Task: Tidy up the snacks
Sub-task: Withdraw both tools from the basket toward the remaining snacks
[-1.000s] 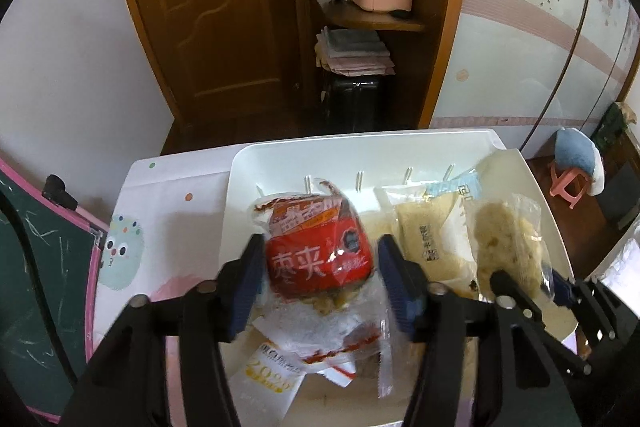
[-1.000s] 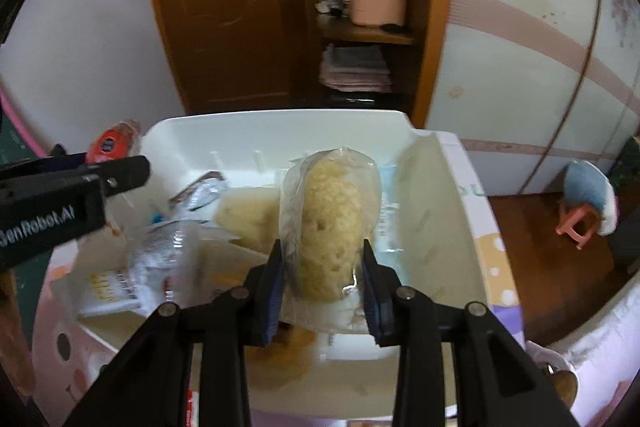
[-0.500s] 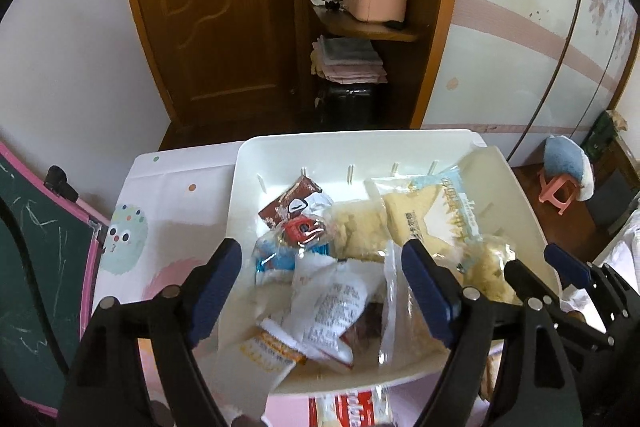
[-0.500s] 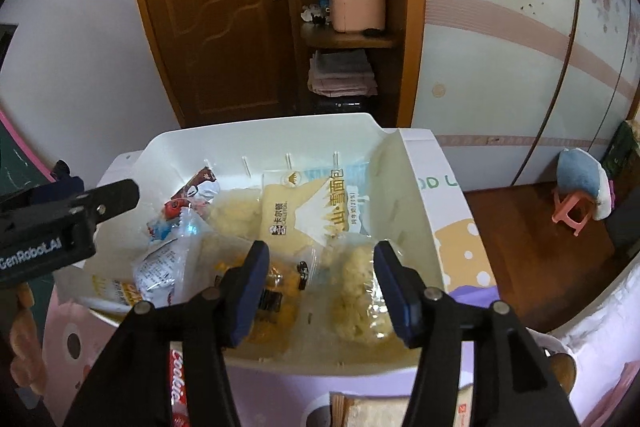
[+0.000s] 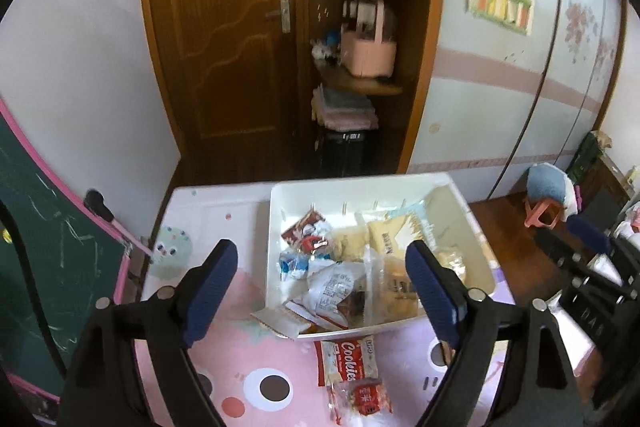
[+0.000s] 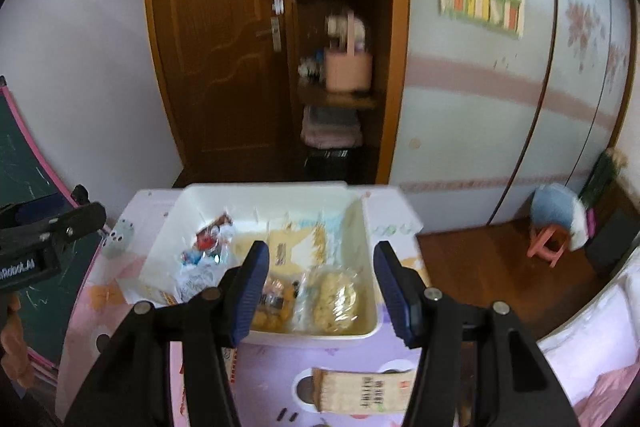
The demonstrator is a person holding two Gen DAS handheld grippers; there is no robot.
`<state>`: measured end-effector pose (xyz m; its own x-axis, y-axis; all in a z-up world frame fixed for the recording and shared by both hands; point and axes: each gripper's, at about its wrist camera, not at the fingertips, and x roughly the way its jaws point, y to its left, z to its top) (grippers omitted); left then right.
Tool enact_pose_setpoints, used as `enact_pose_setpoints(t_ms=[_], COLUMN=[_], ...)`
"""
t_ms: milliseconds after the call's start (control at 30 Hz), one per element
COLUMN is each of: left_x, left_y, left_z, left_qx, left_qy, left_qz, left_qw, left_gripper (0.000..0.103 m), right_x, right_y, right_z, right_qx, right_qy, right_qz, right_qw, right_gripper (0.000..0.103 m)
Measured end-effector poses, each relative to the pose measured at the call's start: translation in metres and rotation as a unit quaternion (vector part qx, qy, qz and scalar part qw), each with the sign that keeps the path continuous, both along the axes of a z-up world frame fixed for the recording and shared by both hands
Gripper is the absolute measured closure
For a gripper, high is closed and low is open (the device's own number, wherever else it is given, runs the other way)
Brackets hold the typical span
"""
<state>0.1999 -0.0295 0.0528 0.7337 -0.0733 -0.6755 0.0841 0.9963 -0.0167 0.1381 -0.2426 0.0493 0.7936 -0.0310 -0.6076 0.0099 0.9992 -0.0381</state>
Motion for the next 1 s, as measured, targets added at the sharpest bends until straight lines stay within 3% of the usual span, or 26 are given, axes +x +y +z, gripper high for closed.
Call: enact_pose_setpoints(t_ms=[200,300,367,567,733,867,1000], left_x=[-0.039,-0.052,-0.06,-0.074,-0.074,-0.073,-0.071], left_y=[-0.01,-0.016,-0.021,-0.03,-0.032,-0.034,-0.037], left_z=[0.039,0.043,0.04,0.007,-0.042,-0.09,-0.133], left_qx=[-0.004,-0.011,-0.011,0.007,0.045,0.045,0.07], left_qy=[-0.038,-0.041,-0.036,-0.015,0.019,0.053,0.072], left_qz=[-0.018,-0.033,-0.044,-0.076,-0.112,-0.18,-0.226], left_qw=[0.9991,0.9986,0.9983,0.997,0.9925,0.9813,0.9691], left_gripper=[0.006,0.004,0.004,0.004,0.004,0.004,0.004], right_x=[-0.032,-0.045,-0.052,-0.064,-0.071,-0.073,-0.074], right_y=[-0.01,-0.015,-0.017,-0.015,-0.017,-0.023,-0.028], right_z=[0.062,0.072,0.068,0.026,-0.028,-0.069,-0.112], right_qx=[-0.032,-0.029,-0.027,-0.034,-0.031,-0.006,0.038], right_qy=[-0.049,-0.052,-0.045,0.008,0.065,0.114,0.174], right_qz=[-0.004,0.0,0.004,0.02,0.02,0.011,0.003], right_qw=[0.998,0.998,0.999,0.999,0.997,0.993,0.984], right_gripper=[0.045,0.033,0.033,0.033,0.033,0.033,0.033])
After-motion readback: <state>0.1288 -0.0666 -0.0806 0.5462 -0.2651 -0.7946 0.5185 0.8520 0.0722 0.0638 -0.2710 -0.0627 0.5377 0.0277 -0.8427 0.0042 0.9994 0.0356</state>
